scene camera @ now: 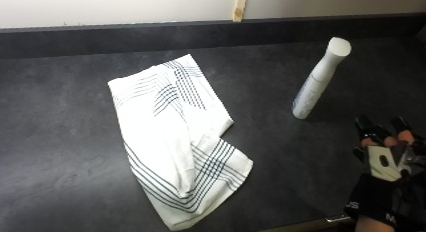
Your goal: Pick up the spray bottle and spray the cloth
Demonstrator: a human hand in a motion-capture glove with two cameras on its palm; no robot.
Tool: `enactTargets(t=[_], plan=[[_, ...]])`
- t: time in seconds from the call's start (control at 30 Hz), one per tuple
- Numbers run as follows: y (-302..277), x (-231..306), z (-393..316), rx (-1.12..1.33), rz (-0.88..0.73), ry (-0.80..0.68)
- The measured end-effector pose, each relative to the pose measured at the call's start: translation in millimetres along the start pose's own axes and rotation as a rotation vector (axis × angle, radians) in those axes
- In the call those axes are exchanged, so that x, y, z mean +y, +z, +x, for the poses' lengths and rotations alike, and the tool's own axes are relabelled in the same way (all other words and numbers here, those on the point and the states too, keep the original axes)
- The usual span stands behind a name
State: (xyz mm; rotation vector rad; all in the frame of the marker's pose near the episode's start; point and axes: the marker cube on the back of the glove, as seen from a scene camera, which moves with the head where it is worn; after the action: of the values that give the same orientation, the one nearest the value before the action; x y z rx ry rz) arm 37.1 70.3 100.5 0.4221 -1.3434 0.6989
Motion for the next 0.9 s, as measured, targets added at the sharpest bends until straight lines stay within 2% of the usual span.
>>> enactTargets(t=[0.27, 0.57, 0.73, 0.9], plan=[[0, -11, 47, 0.111, 0.016, 0.082], [-7, -54, 106, 0.249, 0.066, 0.209], [-21, -71, 133, 0.303, 0.115, 0.228], [-28, -66, 154, 0.315, 0.155, 0.250]])
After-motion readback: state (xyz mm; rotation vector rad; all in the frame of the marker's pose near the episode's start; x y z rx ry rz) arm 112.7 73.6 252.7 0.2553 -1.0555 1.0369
